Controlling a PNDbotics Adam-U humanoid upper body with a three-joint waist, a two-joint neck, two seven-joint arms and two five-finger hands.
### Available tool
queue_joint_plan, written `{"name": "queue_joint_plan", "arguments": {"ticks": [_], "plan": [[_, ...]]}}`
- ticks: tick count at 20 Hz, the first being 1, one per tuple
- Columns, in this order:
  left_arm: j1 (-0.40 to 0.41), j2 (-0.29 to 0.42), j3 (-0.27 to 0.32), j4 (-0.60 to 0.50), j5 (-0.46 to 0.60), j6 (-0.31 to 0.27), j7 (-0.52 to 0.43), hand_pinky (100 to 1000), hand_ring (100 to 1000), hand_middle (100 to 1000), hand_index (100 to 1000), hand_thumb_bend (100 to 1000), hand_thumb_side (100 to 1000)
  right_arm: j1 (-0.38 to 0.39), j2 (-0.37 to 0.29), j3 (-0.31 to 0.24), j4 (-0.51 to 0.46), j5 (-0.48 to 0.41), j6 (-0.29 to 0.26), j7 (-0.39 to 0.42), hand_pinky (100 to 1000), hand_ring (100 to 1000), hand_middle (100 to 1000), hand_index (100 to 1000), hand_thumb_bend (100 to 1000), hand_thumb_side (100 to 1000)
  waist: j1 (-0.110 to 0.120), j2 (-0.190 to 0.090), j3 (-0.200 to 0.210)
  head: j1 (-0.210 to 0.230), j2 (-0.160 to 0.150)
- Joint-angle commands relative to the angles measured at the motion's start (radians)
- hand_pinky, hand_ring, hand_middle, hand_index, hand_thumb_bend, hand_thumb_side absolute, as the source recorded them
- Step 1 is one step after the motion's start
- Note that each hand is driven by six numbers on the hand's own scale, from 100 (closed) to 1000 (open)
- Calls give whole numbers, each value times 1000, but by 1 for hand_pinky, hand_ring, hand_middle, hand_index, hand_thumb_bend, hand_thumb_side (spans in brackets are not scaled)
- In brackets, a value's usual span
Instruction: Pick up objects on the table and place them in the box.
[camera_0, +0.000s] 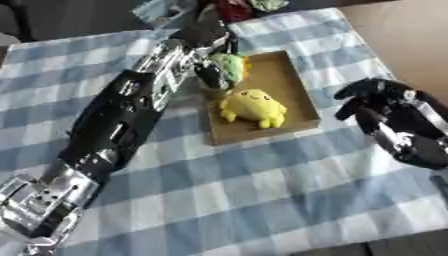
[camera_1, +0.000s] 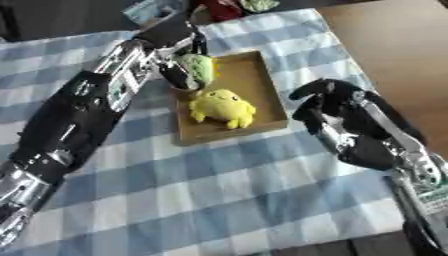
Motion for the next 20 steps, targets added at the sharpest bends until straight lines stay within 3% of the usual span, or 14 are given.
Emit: {"name": "queue_joint_plan", "arguments": {"ticks": [1, 6, 7, 8, 15, 20], "plan": [[-18, 27, -6, -52, 51, -3, 7, 629, 591, 605, 746, 867, 359, -13, -9, -6, -15, -5, -2, 0, 633, 613, 702, 765, 179, 492, -7, -17, 3, -4, -9], [-9, 88, 1, -178, 163, 26, 22, 595, 564, 574, 727, 837, 353, -7, -12, -11, -14, -3, -3, -5, 634, 613, 702, 765, 175, 493, -10, -21, 20, -17, -5], [-4, 112, 4, -220, 193, 38, 30, 581, 550, 559, 711, 666, 410, -5, -13, -13, -14, -2, -3, -6, 634, 613, 703, 765, 167, 500, -11, -22, 25, -21, -3], [4, 135, 7, -264, 222, 52, 39, 573, 544, 547, 705, 777, 342, -3, -15, -15, -13, -1, -4, -9, 634, 613, 702, 765, 175, 493, -11, -23, 29, -24, -2], [168, 330, 99, -638, 478, 181, 130, 523, 512, 512, 675, 659, 271, 13, -28, -37, -11, 6, -8, -32, 634, 613, 703, 766, 176, 488, -20, -33, 82, -55, 10], [328, 373, 186, -849, 613, 236, 236, 507, 508, 508, 669, 643, 252, 28, -37, -58, -11, 12, -12, -55, 634, 613, 703, 766, 178, 485, -31, -41, 131, -67, 22]]}}
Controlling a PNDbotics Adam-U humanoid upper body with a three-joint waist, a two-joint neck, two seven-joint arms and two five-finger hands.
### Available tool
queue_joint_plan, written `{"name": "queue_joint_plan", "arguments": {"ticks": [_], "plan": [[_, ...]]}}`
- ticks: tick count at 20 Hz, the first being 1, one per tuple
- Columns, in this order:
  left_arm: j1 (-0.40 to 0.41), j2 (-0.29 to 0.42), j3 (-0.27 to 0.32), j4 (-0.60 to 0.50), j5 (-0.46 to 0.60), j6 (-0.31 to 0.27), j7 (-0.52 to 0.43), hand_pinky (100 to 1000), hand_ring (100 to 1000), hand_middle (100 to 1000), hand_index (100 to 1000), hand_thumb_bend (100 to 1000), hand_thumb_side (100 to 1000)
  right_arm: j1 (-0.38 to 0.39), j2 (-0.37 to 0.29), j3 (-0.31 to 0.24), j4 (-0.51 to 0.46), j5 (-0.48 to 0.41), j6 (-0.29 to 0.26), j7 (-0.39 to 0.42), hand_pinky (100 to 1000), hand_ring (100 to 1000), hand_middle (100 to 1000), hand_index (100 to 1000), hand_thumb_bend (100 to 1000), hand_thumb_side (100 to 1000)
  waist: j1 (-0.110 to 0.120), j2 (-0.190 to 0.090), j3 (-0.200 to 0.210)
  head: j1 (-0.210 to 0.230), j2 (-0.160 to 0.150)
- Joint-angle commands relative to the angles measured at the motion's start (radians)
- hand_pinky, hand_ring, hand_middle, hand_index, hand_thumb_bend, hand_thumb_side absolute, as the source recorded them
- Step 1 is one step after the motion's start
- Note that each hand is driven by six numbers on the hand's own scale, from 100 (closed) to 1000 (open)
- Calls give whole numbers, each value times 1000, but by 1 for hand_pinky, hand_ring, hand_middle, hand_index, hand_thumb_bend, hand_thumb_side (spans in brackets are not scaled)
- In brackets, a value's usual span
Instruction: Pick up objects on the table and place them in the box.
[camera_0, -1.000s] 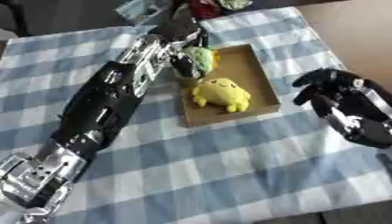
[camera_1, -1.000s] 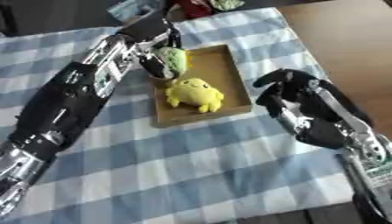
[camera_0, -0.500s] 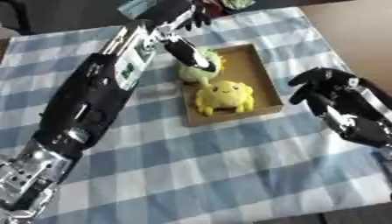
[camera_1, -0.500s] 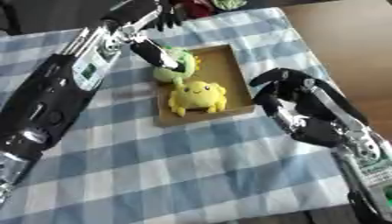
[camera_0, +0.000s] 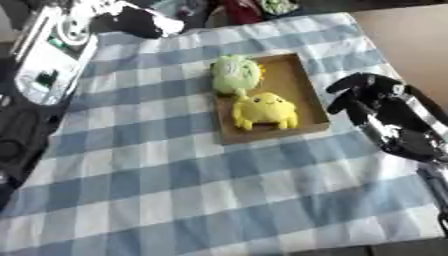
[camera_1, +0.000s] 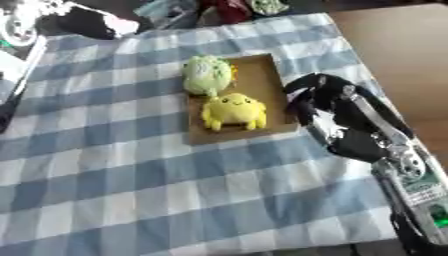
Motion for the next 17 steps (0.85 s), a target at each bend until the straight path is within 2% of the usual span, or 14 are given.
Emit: {"name": "queue_joint_plan", "arguments": {"ticks": [1, 4, 8, 12, 17], "plan": [[54, 41, 57, -130, 73, 26, 65, 507, 511, 510, 671, 644, 250, -3, -29, -23, -12, 7, -3, -18, 635, 613, 703, 766, 179, 483, -6, -24, 15, -5, 16], [159, 24, 82, -201, 104, 30, 104, 508, 515, 516, 678, 640, 249, 4, -31, -38, -14, 10, -5, -34, 635, 613, 704, 767, 179, 478, -10, -31, 47, -5, 32], [281, -37, 112, -243, 157, 12, 176, 498, 516, 515, 676, 611, 224, 18, -37, -64, -22, 18, -9, -61, 636, 614, 705, 767, 179, 473, -16, -32, 90, -10, 39], [357, -83, 118, -258, 191, -27, 227, 493, 515, 514, 675, 613, 226, 28, -37, -87, -31, 26, -11, -86, 636, 614, 705, 767, 176, 468, -20, -29, 119, -11, 40], [411, -133, 117, -251, 201, -63, 248, 483, 511, 509, 670, 605, 217, 30, -36, -100, -38, 34, -11, -105, 636, 614, 705, 767, 174, 467, -29, -20, 131, -14, 40]]}}
